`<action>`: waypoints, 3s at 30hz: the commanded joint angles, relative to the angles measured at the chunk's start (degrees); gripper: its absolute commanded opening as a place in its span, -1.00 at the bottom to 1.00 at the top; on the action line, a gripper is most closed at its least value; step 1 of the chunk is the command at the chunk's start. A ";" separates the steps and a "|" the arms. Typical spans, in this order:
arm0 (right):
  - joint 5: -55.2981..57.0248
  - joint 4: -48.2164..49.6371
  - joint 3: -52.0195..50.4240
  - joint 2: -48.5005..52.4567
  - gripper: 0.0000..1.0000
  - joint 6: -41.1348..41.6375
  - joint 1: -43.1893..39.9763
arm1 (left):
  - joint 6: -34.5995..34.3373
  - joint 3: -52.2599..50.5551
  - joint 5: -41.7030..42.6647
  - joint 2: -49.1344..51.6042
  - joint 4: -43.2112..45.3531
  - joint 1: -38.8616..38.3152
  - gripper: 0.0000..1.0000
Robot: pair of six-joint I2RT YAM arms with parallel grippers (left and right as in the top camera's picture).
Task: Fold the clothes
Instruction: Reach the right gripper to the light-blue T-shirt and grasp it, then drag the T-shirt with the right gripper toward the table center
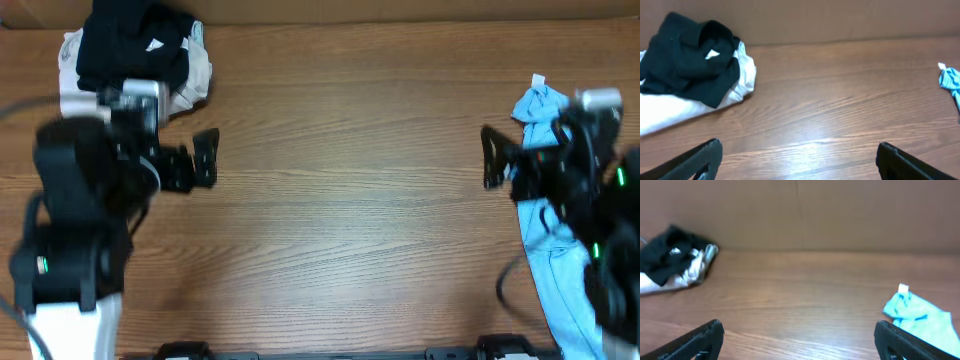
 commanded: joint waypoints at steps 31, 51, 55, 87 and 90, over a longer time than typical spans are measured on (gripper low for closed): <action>6.14 1.88 1.95 55.15 0.91 21.46 -25.24 | 4.31 7.65 11.98 22.99 0.28 0.24 1.00; 9.70 6.25 1.84 60.87 -0.33 19.08 -25.24 | 4.33 7.67 11.69 22.99 0.44 0.24 1.00; 10.01 6.36 1.84 60.87 -0.86 18.64 -25.24 | 4.31 7.67 10.43 22.99 0.52 0.22 1.00; -14.49 -37.38 42.01 50.88 -0.92 3.13 -7.65 | 1.55 13.25 -2.58 22.91 2.60 3.34 1.00; -14.49 -37.07 41.97 50.88 -0.92 5.03 0.92 | 1.49 13.31 -2.56 22.88 2.60 5.68 1.00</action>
